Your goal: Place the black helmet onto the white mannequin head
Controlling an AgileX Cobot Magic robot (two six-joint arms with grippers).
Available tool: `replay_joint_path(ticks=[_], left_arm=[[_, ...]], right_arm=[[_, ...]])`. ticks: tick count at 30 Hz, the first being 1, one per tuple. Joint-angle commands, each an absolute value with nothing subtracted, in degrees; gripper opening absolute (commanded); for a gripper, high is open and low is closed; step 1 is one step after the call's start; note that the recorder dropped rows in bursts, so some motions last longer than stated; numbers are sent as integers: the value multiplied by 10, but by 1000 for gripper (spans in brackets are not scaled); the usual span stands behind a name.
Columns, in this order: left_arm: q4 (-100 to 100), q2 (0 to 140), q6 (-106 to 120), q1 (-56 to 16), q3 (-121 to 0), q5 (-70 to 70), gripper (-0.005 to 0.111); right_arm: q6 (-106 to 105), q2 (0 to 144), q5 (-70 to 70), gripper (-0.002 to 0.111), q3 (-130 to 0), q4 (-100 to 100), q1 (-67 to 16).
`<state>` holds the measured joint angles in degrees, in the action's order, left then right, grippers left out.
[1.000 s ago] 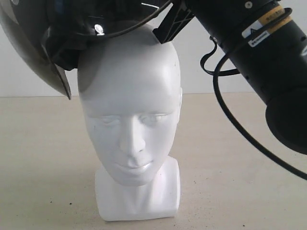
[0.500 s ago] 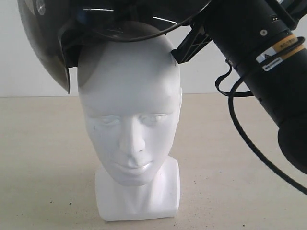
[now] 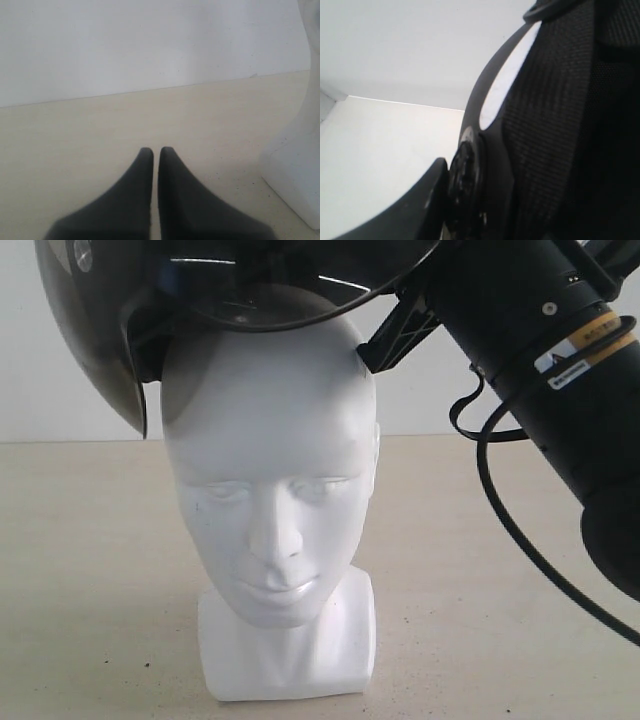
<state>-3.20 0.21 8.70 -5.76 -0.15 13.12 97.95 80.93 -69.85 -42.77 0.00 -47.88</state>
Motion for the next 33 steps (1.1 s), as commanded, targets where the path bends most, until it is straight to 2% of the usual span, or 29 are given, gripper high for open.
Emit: replay_joint_path(ticks=[1,15,20,24,27,30,31,33], left_arm=[[-39,0,91,-59,0,129,4],[-37,0,92,-59,0,129,4],[76,0,130,-59,0,118,4],[62,0,130,-59,0,9,4],[62,0,130,-59,0,-207,4],[56,0,87,-59,0,-333,4],[-38,0,-99,-59,0,-350,4],[-239,24,-249,-59,-12,-284,4]], right_arm=[[986,805,-700,0,-423,-38,-479],[995,805,-700,0,-423,-46,-479],[995,805,-700,0,-423,-46,-479],[995,805,-700,0,-423,-50,-479],[995,805,-700,0,-423,-50,-479],[995,805,-689,0,-423,-50,-479],[995,805,-684,0,-423,-50,-479],[995,805,-682,0,-423,-55,-479]])
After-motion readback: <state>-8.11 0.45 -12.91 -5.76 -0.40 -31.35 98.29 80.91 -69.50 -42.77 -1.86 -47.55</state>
